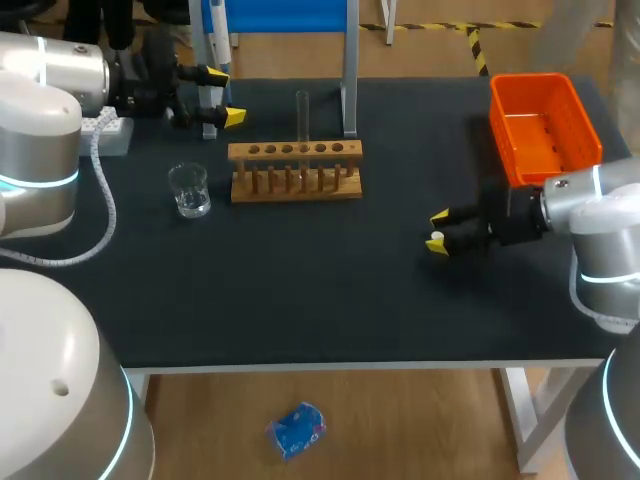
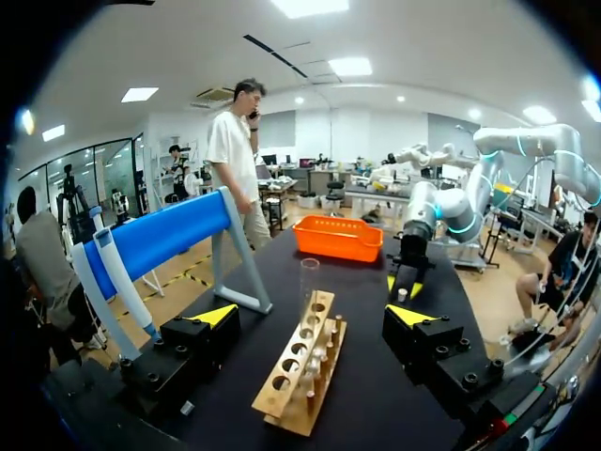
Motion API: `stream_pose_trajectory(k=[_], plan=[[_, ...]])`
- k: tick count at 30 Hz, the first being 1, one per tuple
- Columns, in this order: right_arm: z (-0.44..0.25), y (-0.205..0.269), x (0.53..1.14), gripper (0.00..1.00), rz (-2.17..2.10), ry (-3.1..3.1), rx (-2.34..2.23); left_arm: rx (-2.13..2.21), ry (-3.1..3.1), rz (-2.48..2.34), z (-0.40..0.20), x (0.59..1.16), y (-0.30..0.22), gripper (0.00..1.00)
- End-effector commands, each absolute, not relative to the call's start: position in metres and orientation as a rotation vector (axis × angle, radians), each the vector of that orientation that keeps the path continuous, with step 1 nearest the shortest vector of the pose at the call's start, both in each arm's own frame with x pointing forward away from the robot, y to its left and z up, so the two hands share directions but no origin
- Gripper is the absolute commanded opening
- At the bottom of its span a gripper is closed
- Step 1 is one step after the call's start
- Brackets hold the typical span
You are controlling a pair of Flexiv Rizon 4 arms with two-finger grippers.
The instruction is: Invert the test tube, pick up the pipette, mount the tip to pipette, aspirate from beaker and dispense into the tube, eject the tip, return the pipette, and cap with the stopper.
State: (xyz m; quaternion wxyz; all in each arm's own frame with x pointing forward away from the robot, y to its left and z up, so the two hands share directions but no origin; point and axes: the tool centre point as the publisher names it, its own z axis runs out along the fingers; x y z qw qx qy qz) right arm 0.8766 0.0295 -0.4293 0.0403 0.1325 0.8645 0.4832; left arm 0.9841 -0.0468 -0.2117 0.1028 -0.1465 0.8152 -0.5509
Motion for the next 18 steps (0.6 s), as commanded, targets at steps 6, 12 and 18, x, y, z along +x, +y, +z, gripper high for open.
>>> stream_pose_trajectory(k=[6, 12, 18], plan=[[-0.4322, 0.0278, 0.8752, 0.58, 1.486, 2.646, 0.415, -0.433, 2.406, -1.625, -0.2113, 0.9833, -0.0462, 1.00], [-0.4326, 0.0271, 0.8752, 0.37, 1.487, 2.645, 0.416, -0.433, 2.406, -1.625, -0.2113, 0.9833, -0.0462, 1.00], [-0.4329, 0.0264, 0.8752, 0.00, 1.488, 2.643, 0.414, -0.433, 2.406, -1.625, -0.2113, 0.9833, -0.0462, 1.00]])
